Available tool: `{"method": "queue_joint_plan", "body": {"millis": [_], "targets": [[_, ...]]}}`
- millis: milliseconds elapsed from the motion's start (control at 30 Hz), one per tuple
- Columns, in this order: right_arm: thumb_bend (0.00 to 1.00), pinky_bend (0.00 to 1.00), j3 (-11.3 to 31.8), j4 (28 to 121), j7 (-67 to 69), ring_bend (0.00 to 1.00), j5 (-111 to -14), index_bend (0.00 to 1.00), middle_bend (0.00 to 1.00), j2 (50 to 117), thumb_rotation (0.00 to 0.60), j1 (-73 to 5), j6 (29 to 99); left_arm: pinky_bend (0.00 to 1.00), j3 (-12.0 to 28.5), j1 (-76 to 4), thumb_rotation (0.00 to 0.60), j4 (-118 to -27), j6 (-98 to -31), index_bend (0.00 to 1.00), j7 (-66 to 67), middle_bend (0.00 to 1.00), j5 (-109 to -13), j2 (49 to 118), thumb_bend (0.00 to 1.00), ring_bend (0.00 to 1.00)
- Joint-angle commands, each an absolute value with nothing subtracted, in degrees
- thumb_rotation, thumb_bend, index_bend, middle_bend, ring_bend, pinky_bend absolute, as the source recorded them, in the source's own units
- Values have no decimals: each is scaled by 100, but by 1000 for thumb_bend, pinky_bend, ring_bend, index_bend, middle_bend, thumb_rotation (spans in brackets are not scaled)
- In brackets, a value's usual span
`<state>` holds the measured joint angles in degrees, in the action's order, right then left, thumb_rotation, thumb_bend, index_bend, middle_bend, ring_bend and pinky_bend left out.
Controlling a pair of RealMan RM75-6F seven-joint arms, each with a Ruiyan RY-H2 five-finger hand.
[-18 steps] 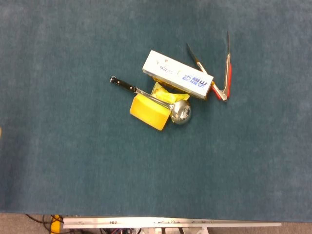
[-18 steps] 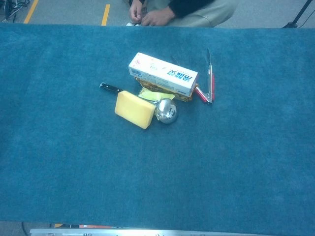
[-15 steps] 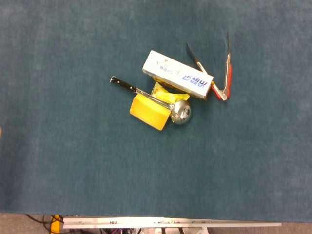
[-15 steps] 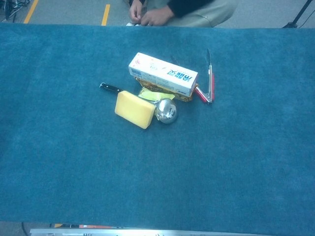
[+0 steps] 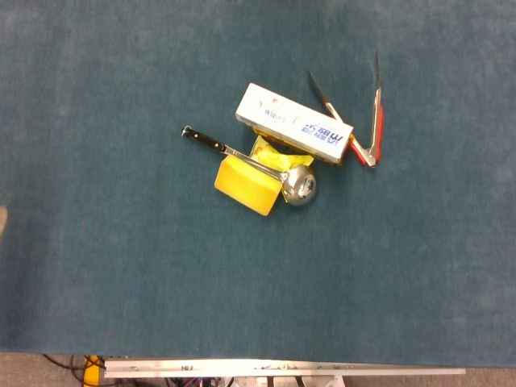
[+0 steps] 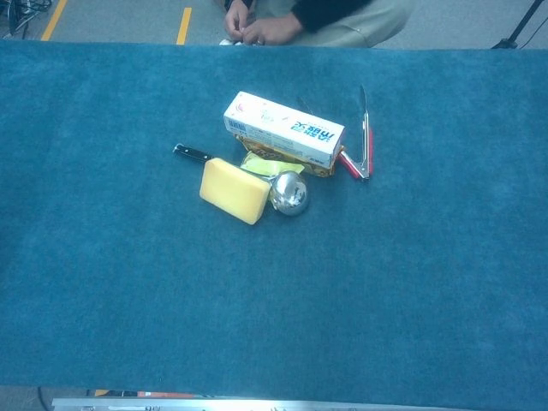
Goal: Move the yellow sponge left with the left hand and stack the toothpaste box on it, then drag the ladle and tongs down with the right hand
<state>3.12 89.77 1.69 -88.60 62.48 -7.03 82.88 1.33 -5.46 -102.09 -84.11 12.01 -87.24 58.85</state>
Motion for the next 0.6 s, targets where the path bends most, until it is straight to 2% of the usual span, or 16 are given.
{"method": "queue_joint_plan", "body": {"millis": [33,333,600], "targets": [[36,279,344,8989,211,266,-8880,198,335,6234,600,-759,8255,85,127,-682,600,-10252,-8223,52,1032,0,-8819,5783,347,0],[36,279,438,9160,362,266,-9109,198,335,6167,600,-1065,8089,85,135,-1460,600,-10286,-7206,59,141,0,-9251,5458,347,0],[36,279,433,9317,260,266,-9183,198,335,6173,600,-1164,8051,85,302,-2279,600,-10119,-6406,63,-123,0,-9509,5666,347,0]]}}
